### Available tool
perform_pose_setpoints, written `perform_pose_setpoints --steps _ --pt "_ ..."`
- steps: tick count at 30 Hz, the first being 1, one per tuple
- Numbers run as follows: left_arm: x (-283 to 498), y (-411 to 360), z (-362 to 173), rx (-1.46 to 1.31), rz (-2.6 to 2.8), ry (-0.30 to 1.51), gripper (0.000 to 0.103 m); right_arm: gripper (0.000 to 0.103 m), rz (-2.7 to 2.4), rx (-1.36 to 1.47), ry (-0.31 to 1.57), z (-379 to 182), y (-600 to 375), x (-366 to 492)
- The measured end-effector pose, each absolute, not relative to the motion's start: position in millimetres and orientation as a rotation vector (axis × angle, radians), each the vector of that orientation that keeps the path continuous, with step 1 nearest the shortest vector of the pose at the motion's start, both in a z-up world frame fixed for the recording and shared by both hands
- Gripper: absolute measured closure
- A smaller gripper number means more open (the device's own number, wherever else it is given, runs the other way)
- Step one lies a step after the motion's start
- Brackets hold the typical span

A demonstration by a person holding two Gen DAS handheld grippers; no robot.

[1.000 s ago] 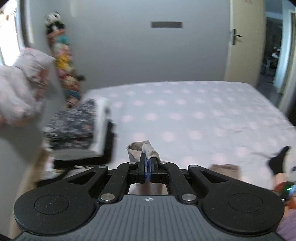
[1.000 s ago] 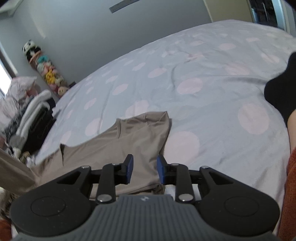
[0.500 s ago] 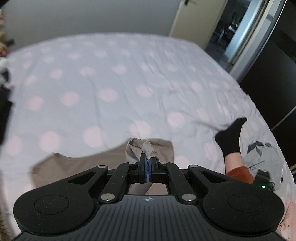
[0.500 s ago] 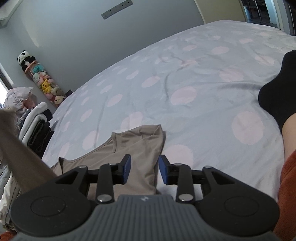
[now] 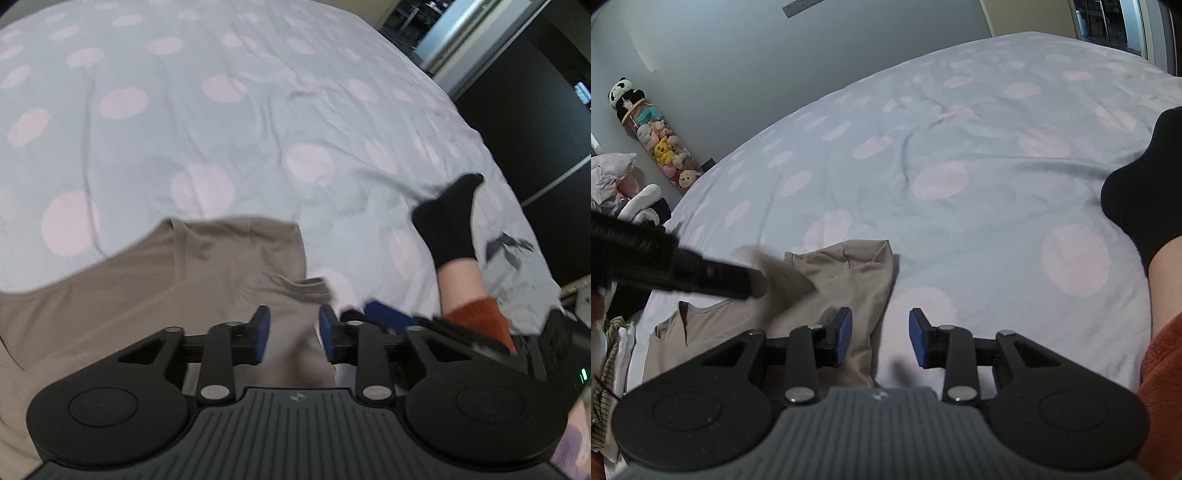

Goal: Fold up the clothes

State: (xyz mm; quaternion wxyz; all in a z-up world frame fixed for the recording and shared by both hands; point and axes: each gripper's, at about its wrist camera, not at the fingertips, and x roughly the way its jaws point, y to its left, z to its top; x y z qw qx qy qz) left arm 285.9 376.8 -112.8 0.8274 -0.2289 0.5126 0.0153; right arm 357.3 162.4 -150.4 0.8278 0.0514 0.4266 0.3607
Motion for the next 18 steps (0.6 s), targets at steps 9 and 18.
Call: perform_pose_setpoints --steps 9,18 --pt "243.5 375.9 -125.5 -0.359 0.063 1.102 0.051 0.066 0.736 0.1 0.915 -154.1 167.8 354.1" --pt "234.3 365.9 -178.7 -0.459 0.019 1.076 0.053 0.066 0.721 0.149 0.932 -151.5 156.4 362.8"
